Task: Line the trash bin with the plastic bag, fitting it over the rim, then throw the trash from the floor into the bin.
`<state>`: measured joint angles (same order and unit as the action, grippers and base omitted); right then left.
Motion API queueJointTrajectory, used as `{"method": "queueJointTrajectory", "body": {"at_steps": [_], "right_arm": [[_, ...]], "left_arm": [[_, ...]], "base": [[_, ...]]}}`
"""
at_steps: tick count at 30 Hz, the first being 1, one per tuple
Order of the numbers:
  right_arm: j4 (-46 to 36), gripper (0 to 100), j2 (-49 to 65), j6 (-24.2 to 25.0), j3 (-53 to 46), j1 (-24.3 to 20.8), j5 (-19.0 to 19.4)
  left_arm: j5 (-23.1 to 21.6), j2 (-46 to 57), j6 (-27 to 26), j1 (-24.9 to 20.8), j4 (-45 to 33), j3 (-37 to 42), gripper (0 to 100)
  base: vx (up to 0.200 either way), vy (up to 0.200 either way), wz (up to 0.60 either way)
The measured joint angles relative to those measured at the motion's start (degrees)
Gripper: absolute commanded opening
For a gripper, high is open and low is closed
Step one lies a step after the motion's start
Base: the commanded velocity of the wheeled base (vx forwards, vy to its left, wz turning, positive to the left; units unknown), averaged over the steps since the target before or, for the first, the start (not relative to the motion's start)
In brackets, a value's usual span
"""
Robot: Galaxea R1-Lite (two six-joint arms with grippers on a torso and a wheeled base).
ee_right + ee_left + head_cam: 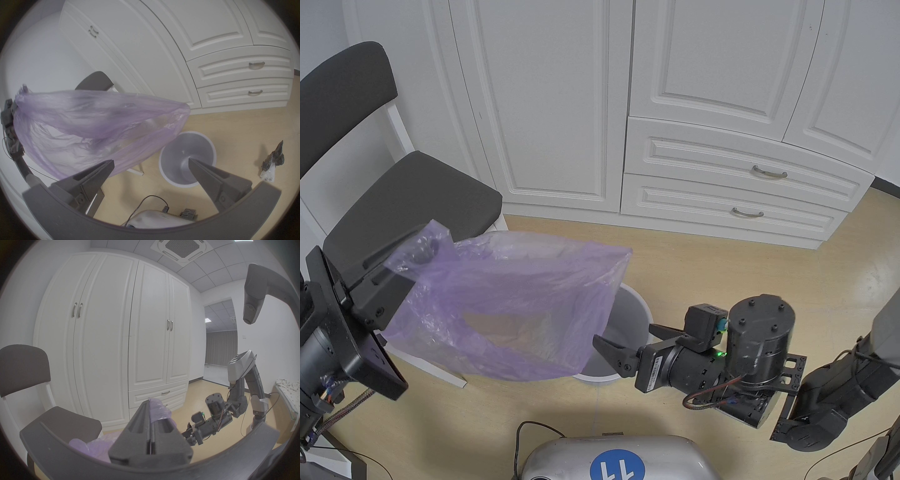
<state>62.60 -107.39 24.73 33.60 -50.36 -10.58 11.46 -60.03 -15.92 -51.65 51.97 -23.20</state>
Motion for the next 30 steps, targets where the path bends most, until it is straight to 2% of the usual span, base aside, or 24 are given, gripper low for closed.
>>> {"method": "queueJointTrajectory", "body": {"at_steps": [6, 10, 19, 30], "right_arm": [[2.5, 100, -5.4, 0.1, 0.7, 0.3, -0.2], [4.9, 100, -8.6, 0.1, 1.6, 2.1, -0.1], [3.4, 100, -11.0, 0.0, 2.1, 4.3, 0.0], [-8.1, 100, -6.0, 0.6, 4.1, 6.5, 1.1]], "left_arm": [[0.0, -0.1, 0.1, -0.9, 0.2, -0.3, 0], [0.0, 0.0, 0.1, -1.1, 0.2, -0.4, 0], [0.9, -0.3, 0.1, -1.3, 0.2, -0.9, 0], [9.9, -3.0, -1.2, -1.2, 0.2, -2.8, 0]], "base": [[0.000, 0.000, 0.00], [0.000, 0.000, 0.00], [0.000, 0.000, 0.00], [0.000, 0.000, 0.00]]}}
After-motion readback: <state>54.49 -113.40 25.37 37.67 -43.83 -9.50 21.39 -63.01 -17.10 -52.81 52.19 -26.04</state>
